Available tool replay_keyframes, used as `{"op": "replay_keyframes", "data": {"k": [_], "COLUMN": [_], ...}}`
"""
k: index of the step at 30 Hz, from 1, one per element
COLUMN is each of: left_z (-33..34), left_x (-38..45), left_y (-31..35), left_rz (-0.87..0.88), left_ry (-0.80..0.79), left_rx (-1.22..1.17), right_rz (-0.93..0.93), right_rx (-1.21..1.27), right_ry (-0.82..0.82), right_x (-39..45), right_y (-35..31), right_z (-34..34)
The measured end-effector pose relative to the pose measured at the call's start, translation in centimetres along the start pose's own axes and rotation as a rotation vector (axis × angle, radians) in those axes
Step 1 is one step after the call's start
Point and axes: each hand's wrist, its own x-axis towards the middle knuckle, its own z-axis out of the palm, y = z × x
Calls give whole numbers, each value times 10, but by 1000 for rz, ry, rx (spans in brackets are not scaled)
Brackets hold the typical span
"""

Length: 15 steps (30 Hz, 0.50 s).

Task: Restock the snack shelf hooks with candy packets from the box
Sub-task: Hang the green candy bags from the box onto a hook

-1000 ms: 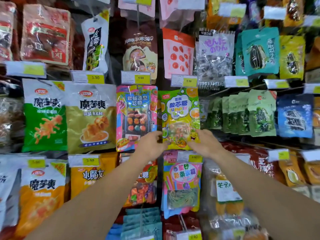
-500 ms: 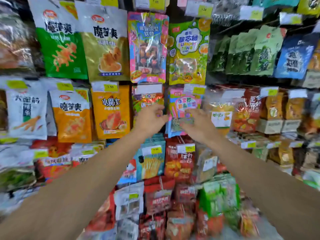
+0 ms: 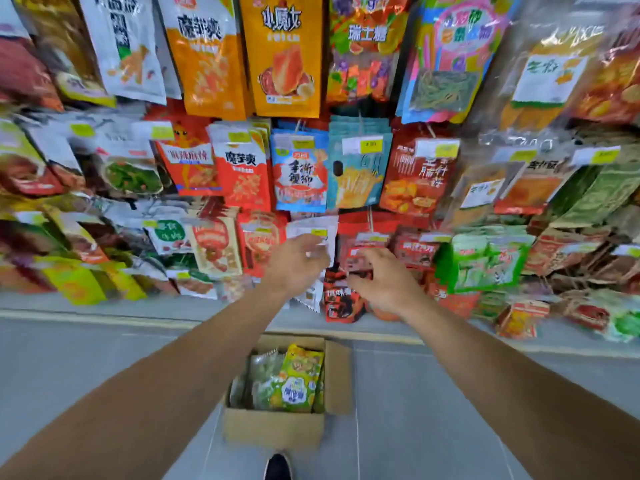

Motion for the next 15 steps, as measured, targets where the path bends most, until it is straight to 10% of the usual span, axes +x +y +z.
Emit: {"op": "replay_keyframes", "data": {"k": [15], "left_z": [-13], "left_x": [2], "left_y": [-285], "left_rz": [-456], "left_ry": [-149], "left_rx": [-45], "right_rz": [308], "right_rx": [79], "right_ry": [-410], "right_x": [38], "right_y": [0], "right_z": [270]}}
